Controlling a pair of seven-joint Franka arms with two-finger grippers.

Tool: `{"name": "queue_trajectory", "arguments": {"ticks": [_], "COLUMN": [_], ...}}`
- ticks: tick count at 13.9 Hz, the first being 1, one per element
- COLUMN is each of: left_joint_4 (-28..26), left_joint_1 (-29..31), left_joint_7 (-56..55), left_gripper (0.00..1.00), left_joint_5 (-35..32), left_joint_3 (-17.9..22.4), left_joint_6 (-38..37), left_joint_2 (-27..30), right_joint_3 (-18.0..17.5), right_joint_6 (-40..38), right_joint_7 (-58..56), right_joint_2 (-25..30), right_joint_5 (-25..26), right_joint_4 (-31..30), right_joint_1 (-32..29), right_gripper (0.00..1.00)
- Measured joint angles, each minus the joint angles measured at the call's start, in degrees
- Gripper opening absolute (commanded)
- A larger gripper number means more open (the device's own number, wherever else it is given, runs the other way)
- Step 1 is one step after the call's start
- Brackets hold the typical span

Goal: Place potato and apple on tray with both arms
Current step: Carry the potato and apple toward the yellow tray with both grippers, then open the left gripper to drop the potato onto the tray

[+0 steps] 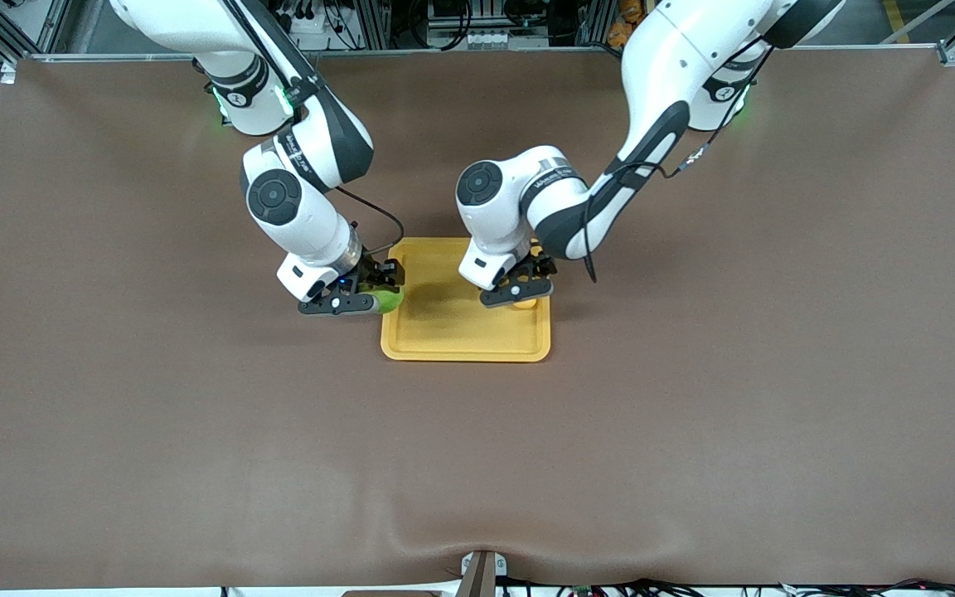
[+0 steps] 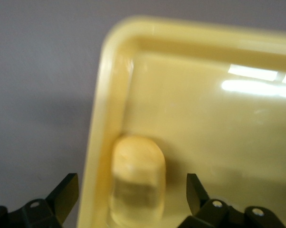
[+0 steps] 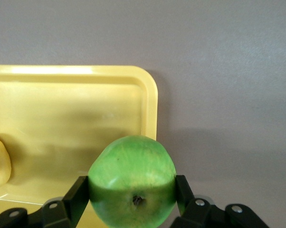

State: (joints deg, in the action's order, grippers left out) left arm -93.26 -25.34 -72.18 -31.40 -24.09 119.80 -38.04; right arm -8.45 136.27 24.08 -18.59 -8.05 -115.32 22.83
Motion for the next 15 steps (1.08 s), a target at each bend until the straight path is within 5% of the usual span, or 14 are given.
{"name": "queue_trajectory", "arguments": {"ticks": [10, 15], "left_joint_4": [0.7, 0.8], "left_joint_1": [15.6, 23.3], "left_joint_7": [27.8, 39.2], "left_gripper": [1.0, 1.0], "left_joint_5": [16.0, 18.1], "left_joint_3": [-1.3, -1.3], "left_joint_6": [-13.2, -16.1], "left_joint_2": [19.3, 26.2], "right_joint_3": [0.1, 0.2], "right_joint_6": [2.2, 4.2], "right_joint_7": [5.0, 5.0], "right_joint_2": [-3.3, -6.6], "right_joint_5": [0.0, 0.0], "right_joint_4": [1.1, 1.9], "right_joint_1": [3.2, 3.5], "right_gripper": [0.0, 0.0]}}
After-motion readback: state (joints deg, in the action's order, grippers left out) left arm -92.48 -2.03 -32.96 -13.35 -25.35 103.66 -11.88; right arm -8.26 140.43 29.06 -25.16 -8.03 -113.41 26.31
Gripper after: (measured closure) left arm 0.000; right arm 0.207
